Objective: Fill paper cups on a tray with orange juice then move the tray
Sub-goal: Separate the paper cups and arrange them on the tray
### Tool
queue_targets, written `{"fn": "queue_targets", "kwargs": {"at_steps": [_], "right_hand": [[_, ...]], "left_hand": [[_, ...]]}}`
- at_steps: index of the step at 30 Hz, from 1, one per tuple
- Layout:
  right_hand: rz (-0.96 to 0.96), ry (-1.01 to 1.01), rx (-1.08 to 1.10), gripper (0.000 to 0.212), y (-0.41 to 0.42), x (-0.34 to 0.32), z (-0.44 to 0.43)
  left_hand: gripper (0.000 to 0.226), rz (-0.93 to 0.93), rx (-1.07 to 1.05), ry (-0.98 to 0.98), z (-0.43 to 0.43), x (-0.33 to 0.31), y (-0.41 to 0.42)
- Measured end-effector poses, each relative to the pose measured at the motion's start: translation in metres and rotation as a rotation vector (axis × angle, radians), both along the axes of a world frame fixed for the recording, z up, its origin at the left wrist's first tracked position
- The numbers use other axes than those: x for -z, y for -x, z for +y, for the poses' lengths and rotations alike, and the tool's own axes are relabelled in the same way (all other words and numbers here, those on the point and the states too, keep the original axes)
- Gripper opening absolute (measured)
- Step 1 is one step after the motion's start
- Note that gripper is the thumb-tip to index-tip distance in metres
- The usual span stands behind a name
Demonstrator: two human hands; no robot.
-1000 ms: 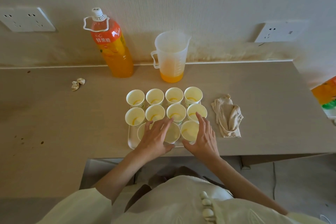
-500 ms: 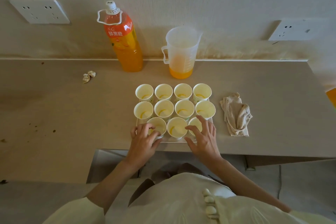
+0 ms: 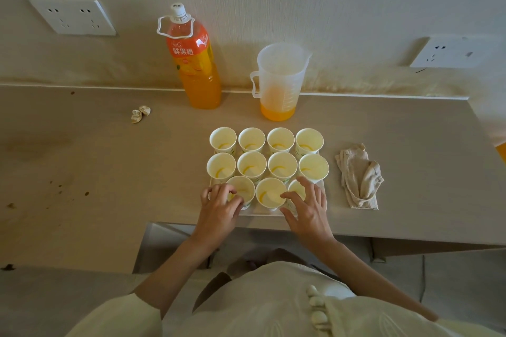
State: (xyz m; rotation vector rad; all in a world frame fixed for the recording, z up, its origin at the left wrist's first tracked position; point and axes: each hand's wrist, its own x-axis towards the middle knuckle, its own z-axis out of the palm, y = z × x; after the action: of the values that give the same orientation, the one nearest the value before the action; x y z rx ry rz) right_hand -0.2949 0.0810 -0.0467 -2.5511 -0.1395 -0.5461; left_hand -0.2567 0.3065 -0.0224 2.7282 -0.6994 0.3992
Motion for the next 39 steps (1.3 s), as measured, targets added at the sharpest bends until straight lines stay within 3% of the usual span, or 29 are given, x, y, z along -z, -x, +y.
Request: {"fn": "queue_targets", "kwargs": {"at_steps": [22, 27, 39], "right_hand": [[0.076, -0.025, 0.045, 0.061, 0.003, -0.004, 0.003], [0.134, -0.044, 0.098, 0.058, 0.007, -0.002, 0.0], [0.188, -0.132, 0.12, 0.05, 0.018, -0.006, -0.005]], "left_hand": [[0.013, -0.036, 0.001, -0.027, 0.004, 0.003, 0.001], [0.029, -0.01, -0.002, -0.012, -0.002, 0.005, 0.001], [0.026, 0.006, 0.104, -0.035, -0.022, 0.004, -0.005]]}}
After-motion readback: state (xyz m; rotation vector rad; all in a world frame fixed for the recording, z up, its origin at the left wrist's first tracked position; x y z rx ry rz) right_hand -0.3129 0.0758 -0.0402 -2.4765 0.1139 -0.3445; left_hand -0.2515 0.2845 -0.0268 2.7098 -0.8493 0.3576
